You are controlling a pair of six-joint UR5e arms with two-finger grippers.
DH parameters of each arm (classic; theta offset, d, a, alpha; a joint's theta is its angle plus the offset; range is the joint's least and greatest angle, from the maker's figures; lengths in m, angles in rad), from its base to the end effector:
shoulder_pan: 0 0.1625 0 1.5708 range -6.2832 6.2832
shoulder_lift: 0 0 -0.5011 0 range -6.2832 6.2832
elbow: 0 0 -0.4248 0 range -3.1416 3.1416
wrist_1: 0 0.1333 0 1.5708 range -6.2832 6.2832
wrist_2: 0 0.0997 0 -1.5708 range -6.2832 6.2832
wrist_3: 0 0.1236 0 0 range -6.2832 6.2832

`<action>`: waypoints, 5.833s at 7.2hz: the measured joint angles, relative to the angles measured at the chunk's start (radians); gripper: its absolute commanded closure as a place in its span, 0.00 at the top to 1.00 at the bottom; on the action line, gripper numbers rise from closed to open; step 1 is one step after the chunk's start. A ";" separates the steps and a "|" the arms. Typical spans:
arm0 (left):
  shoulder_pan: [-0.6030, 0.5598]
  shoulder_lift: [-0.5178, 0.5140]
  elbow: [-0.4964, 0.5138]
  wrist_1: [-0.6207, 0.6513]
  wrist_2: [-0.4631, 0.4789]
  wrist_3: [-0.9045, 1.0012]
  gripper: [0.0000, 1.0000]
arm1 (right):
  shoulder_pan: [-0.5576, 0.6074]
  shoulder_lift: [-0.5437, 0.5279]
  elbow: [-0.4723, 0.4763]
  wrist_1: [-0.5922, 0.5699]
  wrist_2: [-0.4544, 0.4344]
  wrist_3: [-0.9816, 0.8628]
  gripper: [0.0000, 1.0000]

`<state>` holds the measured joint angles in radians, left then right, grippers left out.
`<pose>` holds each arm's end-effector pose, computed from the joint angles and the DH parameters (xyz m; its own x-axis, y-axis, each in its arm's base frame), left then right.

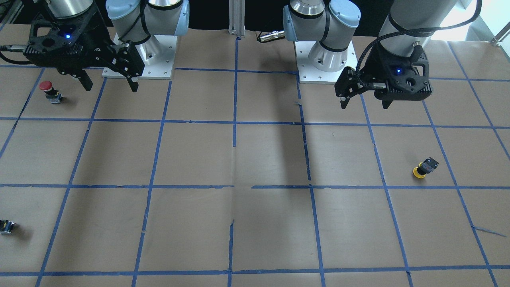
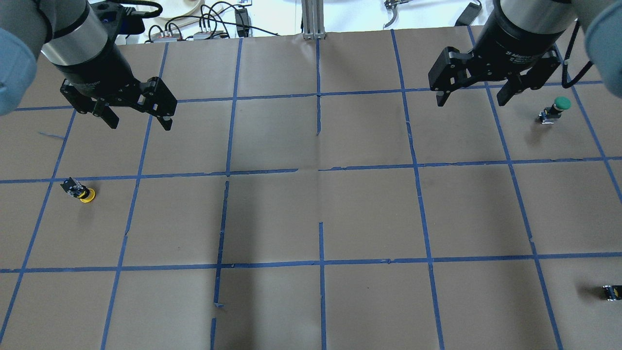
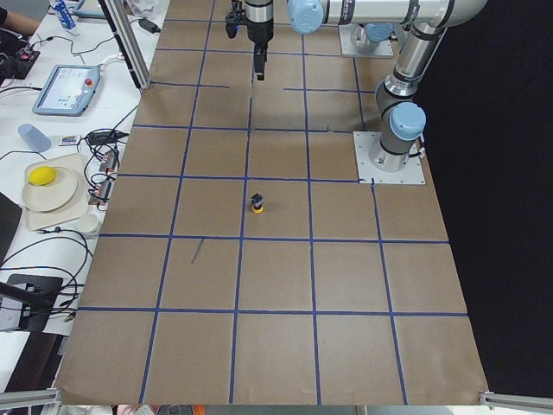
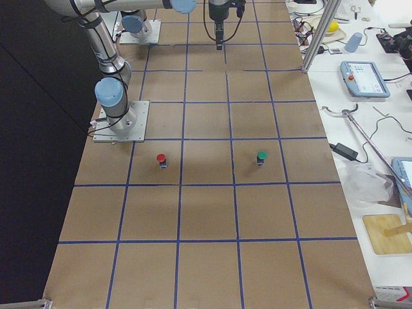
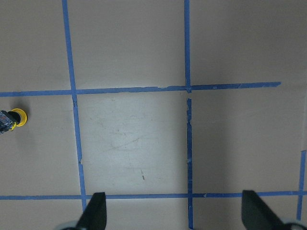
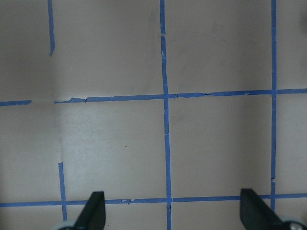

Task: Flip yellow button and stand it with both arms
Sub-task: 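Move the left gripper down toward the yellow-capped button on the table, then close the left gripper on the yellow button's body and lift it, then carry the yellow button up toward the table center, turning it sideways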

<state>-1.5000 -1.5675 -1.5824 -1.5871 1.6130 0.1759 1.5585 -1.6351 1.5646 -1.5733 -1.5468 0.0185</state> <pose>-0.0910 -0.5275 0.5342 -0.9937 0.1059 -0.0372 0.1048 0.9940 0.0316 0.1301 -0.5016 0.5765 -0.9993 0.0290 -0.0253 0.0308 0.9969 -0.0725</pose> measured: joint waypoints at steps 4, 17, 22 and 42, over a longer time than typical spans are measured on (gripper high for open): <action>0.093 -0.046 -0.029 0.006 0.005 0.220 1.00 | 0.001 -0.003 0.007 0.001 -0.002 0.000 1.00; 0.560 -0.335 -0.323 0.633 0.024 1.102 0.81 | 0.003 -0.004 0.016 -0.001 0.004 0.005 1.00; 0.560 -0.356 -0.312 0.675 0.026 1.105 0.04 | 0.003 -0.005 0.018 -0.007 0.006 0.005 1.00; -0.014 -0.001 -0.351 -0.058 -1.527 0.265 0.04 | -0.250 0.010 0.032 0.400 0.799 0.198 0.98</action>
<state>-1.5142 -1.5685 -1.9332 -1.6448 0.0859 0.4412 1.3082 -1.6256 1.5966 -1.1733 -0.7473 0.2167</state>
